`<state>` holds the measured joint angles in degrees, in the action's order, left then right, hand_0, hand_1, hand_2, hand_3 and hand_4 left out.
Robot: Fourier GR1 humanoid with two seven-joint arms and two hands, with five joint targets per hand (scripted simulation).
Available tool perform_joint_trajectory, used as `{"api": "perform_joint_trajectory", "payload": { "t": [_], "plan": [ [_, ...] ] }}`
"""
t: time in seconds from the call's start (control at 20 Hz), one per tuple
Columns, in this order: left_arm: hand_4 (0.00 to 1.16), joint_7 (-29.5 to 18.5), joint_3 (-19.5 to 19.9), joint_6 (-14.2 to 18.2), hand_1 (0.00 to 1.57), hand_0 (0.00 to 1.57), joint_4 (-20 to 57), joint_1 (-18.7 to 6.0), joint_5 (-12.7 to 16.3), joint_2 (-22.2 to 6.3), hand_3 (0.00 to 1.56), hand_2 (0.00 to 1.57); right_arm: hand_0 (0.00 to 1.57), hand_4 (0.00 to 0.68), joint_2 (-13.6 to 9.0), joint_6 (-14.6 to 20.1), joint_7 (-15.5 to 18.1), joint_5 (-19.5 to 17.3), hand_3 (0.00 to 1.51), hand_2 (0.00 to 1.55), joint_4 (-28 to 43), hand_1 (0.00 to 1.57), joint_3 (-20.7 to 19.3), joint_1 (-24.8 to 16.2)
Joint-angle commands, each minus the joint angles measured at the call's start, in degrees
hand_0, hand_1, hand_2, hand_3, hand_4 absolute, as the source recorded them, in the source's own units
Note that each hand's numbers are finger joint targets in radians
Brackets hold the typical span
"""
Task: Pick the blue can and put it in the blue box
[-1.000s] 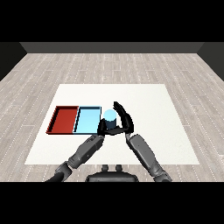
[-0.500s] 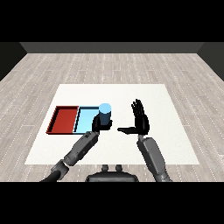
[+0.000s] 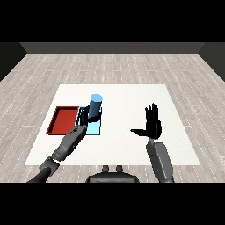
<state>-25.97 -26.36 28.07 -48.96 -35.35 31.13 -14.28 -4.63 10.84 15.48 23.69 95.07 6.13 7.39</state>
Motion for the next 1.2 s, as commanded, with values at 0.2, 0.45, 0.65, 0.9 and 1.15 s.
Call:
{"api": "perform_joint_trajectory", "payload": {
  "t": [0.2, 0.45, 0.65, 0.9, 1.15],
  "plan": [
    [1.03, 12.5, -1.7, 3.2, 1.57, 1.57, 12.8, -5.9, -6.6, -5.0, 1.48, 1.56, 0.00, 0.000, 1.7, 0.2, 1.6, -0.4, 0.00, 0.00, -1.9, 0.00, -0.3, -1.4],
    [0.94, 22.9, -4.9, 3.8, 1.44, 1.44, 25.4, -9.1, -9.8, -1.8, 1.18, 1.35, 0.00, 0.000, 0.7, -3.5, 3.6, 3.3, 0.00, 0.00, -5.1, 0.00, -4.0, -1.4],
    [0.88, 27.6, -5.7, 3.3, 0.95, 0.95, 35.7, -9.7, -11.2, 2.5, 0.44, 0.85, 0.00, 0.000, 0.5, -3.3, 2.8, 2.8, 0.00, 0.00, -5.5, 0.00, -3.9, -0.8],
    [0.75, 27.5, -2.0, 2.6, 1.32, 1.32, 45.1, -13.7, -10.5, 5.6, 0.20, 1.15, 0.00, 0.000, 0.9, -2.1, 2.5, 1.9, 0.00, 0.00, -7.1, 0.00, -4.2, -0.3],
    [0.69, 23.9, 3.5, -0.1, 1.17, 1.17, 46.5, -12.8, -7.2, 4.0, 0.00, 1.02, 0.00, 0.000, 0.3, -3.3, 3.3, 1.9, 0.00, 0.00, -9.4, 0.00, -5.4, 1.6]
  ]
}}
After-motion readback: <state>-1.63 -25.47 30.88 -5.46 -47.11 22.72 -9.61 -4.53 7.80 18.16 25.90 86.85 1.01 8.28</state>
